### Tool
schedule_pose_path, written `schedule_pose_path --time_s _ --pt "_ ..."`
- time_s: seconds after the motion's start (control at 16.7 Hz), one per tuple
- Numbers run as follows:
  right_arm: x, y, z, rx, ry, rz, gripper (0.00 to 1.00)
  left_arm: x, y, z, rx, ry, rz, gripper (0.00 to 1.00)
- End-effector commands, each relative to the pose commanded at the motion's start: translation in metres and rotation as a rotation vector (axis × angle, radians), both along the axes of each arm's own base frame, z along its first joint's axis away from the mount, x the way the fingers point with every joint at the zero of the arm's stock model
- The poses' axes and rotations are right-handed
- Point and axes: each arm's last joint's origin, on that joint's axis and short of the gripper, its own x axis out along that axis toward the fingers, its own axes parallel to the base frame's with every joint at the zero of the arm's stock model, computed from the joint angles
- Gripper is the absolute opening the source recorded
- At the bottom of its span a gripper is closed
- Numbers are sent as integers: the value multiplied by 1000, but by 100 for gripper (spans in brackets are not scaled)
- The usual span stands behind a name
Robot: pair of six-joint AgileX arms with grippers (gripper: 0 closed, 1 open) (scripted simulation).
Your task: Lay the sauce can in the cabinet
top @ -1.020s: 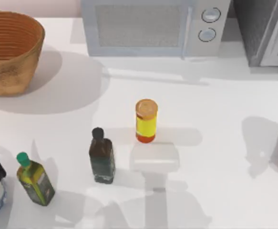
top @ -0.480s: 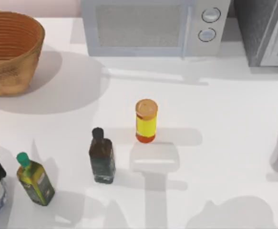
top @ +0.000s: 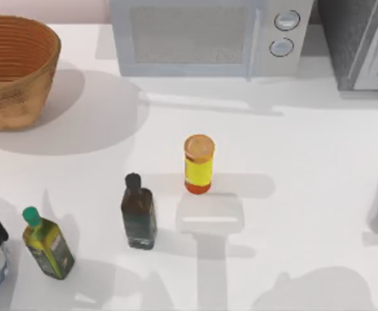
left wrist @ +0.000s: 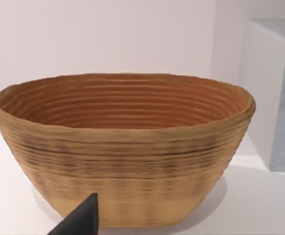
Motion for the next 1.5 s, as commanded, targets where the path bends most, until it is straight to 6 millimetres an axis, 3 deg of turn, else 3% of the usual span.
schedule_pose_path --time_s 0.18,0.3,0.54,0.78,1.02,1.26,1.5 --pt "2 1 29 -3 42 -5 0 0 0 0 0 0 0 100" --pt "7 3 62 -7 64 -8 0 0 0 0 0 0 0 100" --pt "27 7 152 -11 66 -19 0 0 0 0 0 0 0 100" --pt "59 16 247 -9 29 -32 0 0 0 0 0 0 0 100" --pt "96 28 320 0 -10 -33 0 0 0 0 0 0 0 100" --pt "127 41 354 4 -18 -14 0 0 0 0 0 0 0 100" --pt "140 48 363 1 -14 2 0 0 0 0 0 0 0 100"
